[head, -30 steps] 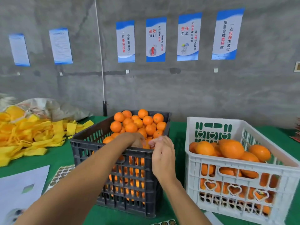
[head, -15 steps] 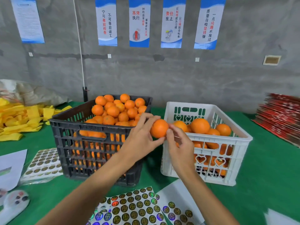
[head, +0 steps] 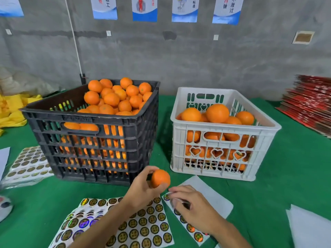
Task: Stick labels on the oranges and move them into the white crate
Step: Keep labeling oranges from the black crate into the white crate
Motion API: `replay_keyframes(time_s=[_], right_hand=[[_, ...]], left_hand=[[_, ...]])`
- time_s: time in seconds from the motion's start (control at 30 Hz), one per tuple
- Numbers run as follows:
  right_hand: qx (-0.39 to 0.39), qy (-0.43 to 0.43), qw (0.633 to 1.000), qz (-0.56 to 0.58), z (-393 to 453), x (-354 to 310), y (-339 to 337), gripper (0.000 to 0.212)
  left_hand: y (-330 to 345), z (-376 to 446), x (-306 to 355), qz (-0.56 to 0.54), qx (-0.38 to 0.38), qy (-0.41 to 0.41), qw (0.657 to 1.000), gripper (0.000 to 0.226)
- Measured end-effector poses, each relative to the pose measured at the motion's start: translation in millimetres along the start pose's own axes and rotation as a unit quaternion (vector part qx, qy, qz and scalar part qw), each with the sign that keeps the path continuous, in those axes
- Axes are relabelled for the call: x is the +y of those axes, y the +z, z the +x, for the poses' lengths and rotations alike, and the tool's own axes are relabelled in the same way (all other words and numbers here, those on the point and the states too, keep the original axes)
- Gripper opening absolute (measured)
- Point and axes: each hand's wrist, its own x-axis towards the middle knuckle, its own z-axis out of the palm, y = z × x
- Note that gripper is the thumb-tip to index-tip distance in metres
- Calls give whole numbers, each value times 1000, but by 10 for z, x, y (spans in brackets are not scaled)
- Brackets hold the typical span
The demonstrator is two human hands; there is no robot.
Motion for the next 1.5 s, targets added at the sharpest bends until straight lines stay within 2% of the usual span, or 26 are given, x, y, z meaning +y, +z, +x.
replay_keyframes(time_s=[0.1,0.17,0.43,0.6,0.7,0.77,0.9,1.1,1.23,1.37,1.5], right_hand=[[-29,0,995,-90,15,42,-72,53],[-35,4,990,-140,39,45,-94,63],[-1,-6,988,-155,103,-16,-67,53],[-3,-12,988,-153,91,-19,-84,44],[21,-4,993,-113,72,2,-46,37],[53,25,998,-30,74,-2,-26,29],[77,75,990,86,111,-23,-32,12],[150,120,972,136,125,-100,-57,12],[225,51,964,131,101,-208,-59,9],[241,-48,964,105,108,-403,26,9],[232,-37,952,198,106,-559,-41,13]], left_hand=[[-27,-89,-15,69,-18,30,997,52],[-32,-107,-2,73,-26,22,997,51],[-33,-137,102,50,-50,8,997,38],[-34,-145,135,39,-49,3,998,39],[-52,-150,156,45,-71,9,996,42],[-60,-155,161,58,-92,9,994,42],[-47,-186,167,142,-130,19,981,36],[-43,-160,259,206,-156,22,966,38],[-8,-171,310,158,-114,-8,981,50],[-31,-190,477,5,-62,-32,998,59],[-120,-152,663,-54,-36,-46,997,56]])
